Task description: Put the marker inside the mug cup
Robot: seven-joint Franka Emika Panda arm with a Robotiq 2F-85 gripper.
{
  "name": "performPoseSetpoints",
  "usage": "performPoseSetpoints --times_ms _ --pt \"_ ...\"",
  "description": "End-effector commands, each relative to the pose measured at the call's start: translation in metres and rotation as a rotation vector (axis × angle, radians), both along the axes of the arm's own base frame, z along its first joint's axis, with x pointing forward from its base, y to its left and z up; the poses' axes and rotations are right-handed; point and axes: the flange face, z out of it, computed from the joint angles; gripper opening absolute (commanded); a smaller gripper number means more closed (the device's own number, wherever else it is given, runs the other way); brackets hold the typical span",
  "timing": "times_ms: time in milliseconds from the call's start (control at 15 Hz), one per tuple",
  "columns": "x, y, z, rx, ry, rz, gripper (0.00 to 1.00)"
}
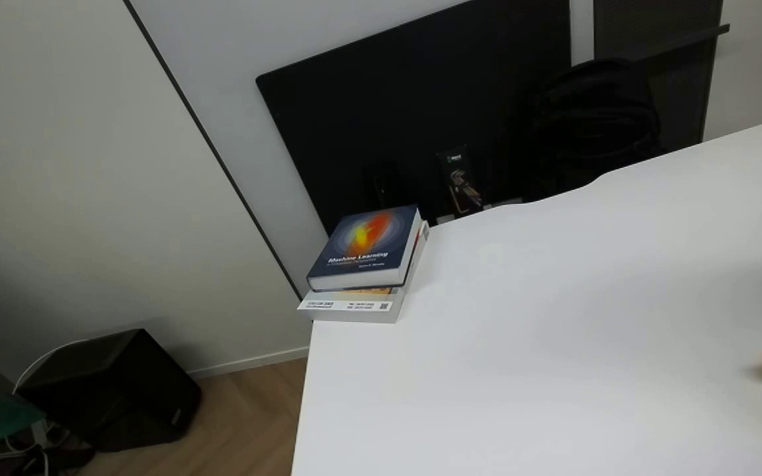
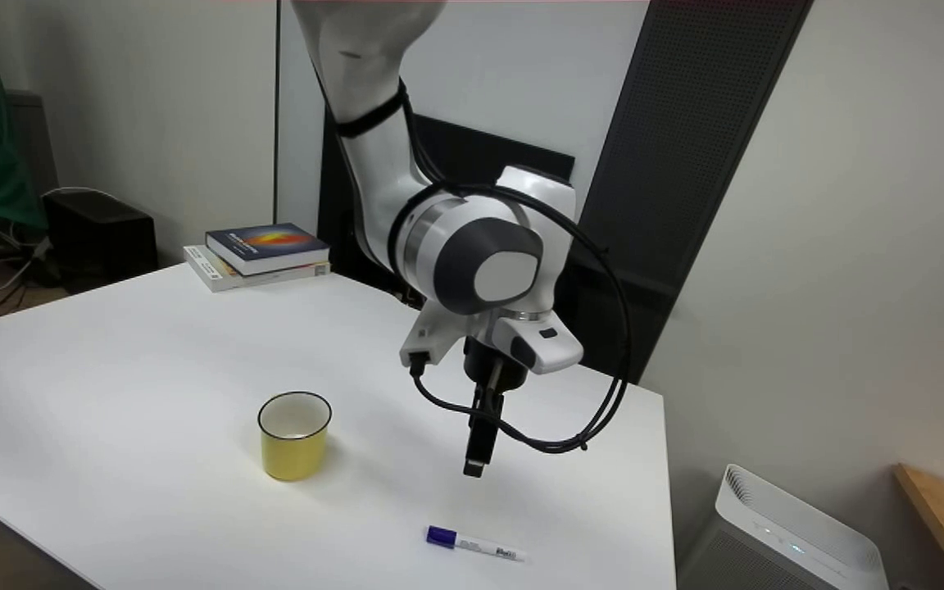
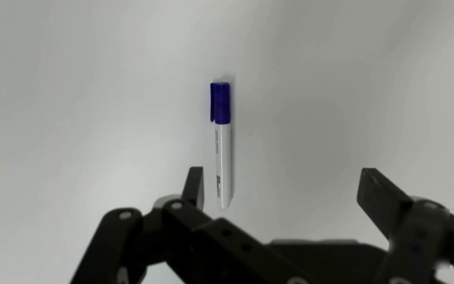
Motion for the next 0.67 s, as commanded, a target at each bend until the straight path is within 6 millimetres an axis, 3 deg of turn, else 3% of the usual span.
performPoseSetpoints --times_ms 0,600 --pt "-0.0017 -0.0010 0.0016 0.003 0.000 -0.004 1.00" --pt "-0.0059 -0.0008 -0.0023 -0.013 -0.005 0.018 1.00"
